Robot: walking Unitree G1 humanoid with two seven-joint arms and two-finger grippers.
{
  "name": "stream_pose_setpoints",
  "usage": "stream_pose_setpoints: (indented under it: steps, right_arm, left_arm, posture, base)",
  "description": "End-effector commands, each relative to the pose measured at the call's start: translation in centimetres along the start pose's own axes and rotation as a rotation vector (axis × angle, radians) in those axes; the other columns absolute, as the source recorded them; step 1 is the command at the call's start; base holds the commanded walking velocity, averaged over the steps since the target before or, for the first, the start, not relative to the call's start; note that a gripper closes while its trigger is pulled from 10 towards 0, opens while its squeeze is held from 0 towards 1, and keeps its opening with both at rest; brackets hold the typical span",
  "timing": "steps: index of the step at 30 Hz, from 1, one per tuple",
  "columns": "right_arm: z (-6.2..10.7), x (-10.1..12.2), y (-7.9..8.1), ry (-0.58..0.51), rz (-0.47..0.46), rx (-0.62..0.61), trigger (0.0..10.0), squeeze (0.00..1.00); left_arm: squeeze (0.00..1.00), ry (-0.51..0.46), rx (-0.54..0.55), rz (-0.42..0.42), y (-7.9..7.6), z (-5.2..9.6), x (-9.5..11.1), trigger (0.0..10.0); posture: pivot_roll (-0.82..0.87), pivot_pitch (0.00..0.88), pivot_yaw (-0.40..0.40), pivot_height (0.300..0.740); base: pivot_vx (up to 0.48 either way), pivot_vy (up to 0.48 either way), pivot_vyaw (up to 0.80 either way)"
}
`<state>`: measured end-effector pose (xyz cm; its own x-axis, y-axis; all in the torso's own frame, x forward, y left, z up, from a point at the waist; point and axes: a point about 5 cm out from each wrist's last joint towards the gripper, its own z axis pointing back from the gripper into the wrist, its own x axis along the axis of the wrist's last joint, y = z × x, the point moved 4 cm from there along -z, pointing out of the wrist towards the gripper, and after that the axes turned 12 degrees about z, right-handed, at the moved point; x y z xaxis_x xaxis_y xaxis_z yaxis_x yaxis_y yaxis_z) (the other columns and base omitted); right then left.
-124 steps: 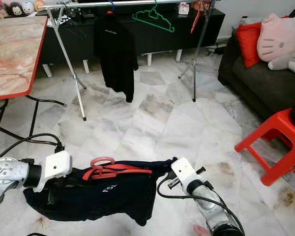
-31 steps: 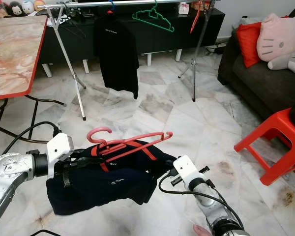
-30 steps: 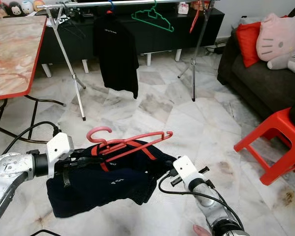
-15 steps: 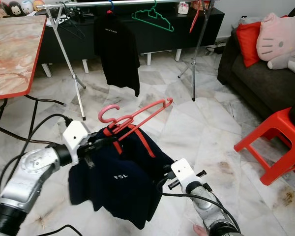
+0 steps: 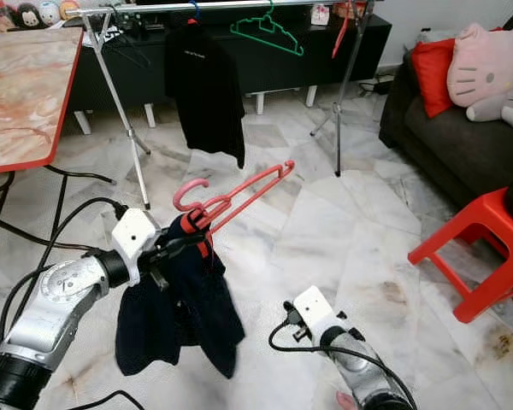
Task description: Hang hanger
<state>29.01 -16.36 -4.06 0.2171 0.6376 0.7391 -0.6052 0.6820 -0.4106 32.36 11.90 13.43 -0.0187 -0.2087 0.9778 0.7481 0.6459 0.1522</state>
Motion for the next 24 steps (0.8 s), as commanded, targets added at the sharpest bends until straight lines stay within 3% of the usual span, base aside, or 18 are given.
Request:
stream_pose_setpoints:
  steps: [1,7,9,15,17,18,19,20,21,23,24]
  right_arm:
    - [0.4,-0.1,-0.4,-0.017,0.015,0.027,10.0,1.00]
    - [1.2,1.7,-1.5,-0.131,0.088,0.130,10.0,1.00]
    - [1.9,3.0,-2.6,-0.194,0.130,0.178,10.0,1.00]
    - [3.7,4.9,-3.8,-0.271,0.222,0.294,10.0,1.00]
    - [4.0,5.3,-4.4,-0.274,0.245,0.281,10.0,1.00]
    - [4.2,5.8,-4.7,-0.290,0.235,0.287,10.0,0.75]
    - [4.5,6.3,-5.0,-0.312,0.221,0.297,10.0,0.42]
    - [4.7,6.7,-5.1,-0.327,0.210,0.306,10.0,0.42]
    - [4.9,7.3,-5.3,-0.352,0.193,0.322,10.0,0.00]
    - [5.2,7.9,-5.5,-0.376,0.185,0.342,10.0,0.00]
    - [5.3,8.6,-5.5,-0.395,0.187,0.367,10.0,0.00]
  left_arm:
    - [0.00,0.051,-0.019,-0.055,-0.1,0.3,-0.6,10.0]
    - [0.00,0.158,-0.010,-0.080,0.4,0.8,-2.5,10.0]
    - [0.00,0.226,-0.020,-0.110,0.3,1.1,-3.8,10.0]
    - [0.00,0.359,-0.031,-0.141,0.3,1.8,-6.6,10.0]
    - [0.00,0.388,-0.052,-0.135,0.0,2.0,-7.2,10.0]
    - [0.00,0.396,-0.087,-0.110,-0.4,2.3,-7.4,10.0]
    - [0.00,0.399,-0.118,-0.087,-0.8,2.4,-7.4,10.0]
    - [0.00,0.399,-0.138,-0.071,-1.0,2.6,-7.4,10.0]
    - [0.00,0.400,-0.173,-0.052,-1.3,2.8,-7.2,10.0]
    - [0.00,0.403,-0.215,-0.038,-1.7,3.0,-6.9,10.0]
    - [0.00,0.431,-0.285,-0.021,-2.2,3.6,-6.9,10.0]
  posture:
    - [-0.02,0.041,-0.044,0.740]
    - [-0.03,0.028,-0.039,0.740]
    - [-0.03,0.028,-0.039,0.740]
    - [-0.04,0.040,-0.042,0.740]
    - [-0.04,0.041,-0.042,0.740]
    - [-0.05,0.045,-0.042,0.740]
    - [-0.05,0.045,-0.042,0.740]
    - [-0.05,0.045,-0.042,0.740]
    - [-0.04,0.049,-0.041,0.740]
    - [-0.04,0.051,-0.043,0.740]
    - [-0.04,0.051,-0.043,0.740]
  base:
    - [0.000,0.000,0.00]
    - [0.000,0.000,0.00]
    - [0.000,0.000,0.00]
    - [0.000,0.000,0.00]
    - [0.000,0.000,0.00]
    - [0.000,0.000,0.00]
    - [0.000,0.000,0.00]
    - [0.000,0.000,0.00]
    - [0.000,0.000,0.00]
    - [0.000,0.000,0.00]
    - [0.000,0.000,0.00]
